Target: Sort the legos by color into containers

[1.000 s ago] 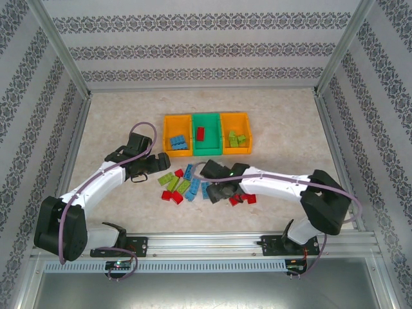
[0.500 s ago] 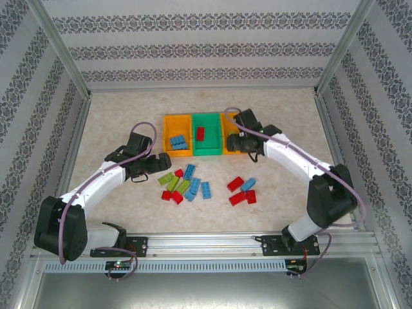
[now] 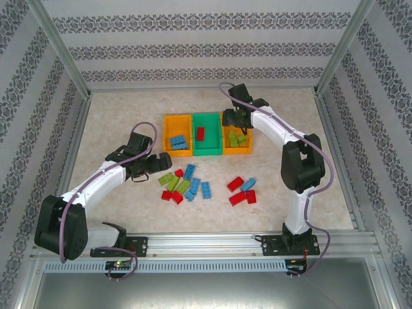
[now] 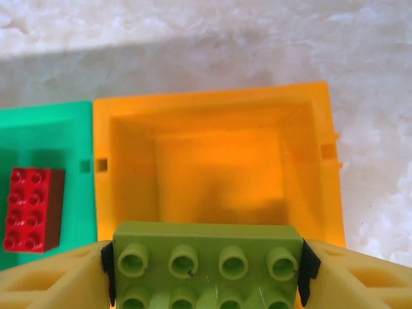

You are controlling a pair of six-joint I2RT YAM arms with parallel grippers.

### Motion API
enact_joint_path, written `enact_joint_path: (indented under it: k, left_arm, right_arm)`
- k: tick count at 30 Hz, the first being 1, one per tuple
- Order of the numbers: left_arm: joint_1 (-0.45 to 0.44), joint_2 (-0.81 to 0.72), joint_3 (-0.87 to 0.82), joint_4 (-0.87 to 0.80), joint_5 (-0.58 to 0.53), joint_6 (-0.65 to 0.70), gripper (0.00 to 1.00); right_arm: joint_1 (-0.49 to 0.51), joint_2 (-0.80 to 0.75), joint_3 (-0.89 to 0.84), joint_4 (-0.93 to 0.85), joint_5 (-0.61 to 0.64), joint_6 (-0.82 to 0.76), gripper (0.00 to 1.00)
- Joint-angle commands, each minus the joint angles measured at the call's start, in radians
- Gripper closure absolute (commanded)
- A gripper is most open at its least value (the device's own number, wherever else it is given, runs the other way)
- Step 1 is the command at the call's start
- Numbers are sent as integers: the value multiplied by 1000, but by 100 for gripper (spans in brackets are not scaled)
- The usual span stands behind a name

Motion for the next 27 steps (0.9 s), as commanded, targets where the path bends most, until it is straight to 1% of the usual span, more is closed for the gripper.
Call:
enact_joint_path:
  k: [1,3,4,7,10,15,18,20,21,23,24,27]
  left_arm:
    - [-9,3,-6,12,-2,-1,1]
    - [-10,3,-4,10,-3,-2,0]
    - [-10,2,-4,10,-3,-2,0]
    - [-10,2,-3,12,2,-2,0]
    - [-9,3,-4,20,5,-5,0]
    - [-11,1,-8,30,13,5,0]
    - [-23,-2,-1,36,27,32,0]
    - [-37,-3,9,34,30,49,0]
    - [-44,-2,15,34,28,58,0]
    - [-53,1,20,30,17,66,1]
    - [-53,0,20,31,10,66,0]
    - [-54,-1,11,42,4,56,0]
  right_arm:
    - [-7,32,54,-45,1,3,22]
    - [-9,31,53,-43,-1,12,15]
    - [-11,27,50,-41,-6,14,14]
    - [-5,-9,23,-21,-37,9,12]
    - [18,-79,-34,-7,-37,-17,10]
    - [67,-217,-206,-13,-23,-74,10]
    - [89,-317,-367,15,-41,-110,10]
    - [100,-386,-476,47,-89,-150,9]
    - [103,-416,-521,55,-135,-175,9]
    - [117,-453,-587,30,-197,-224,9]
    - [133,-463,-608,11,-203,-248,8]
    - [206,-485,-662,-37,-147,-307,4]
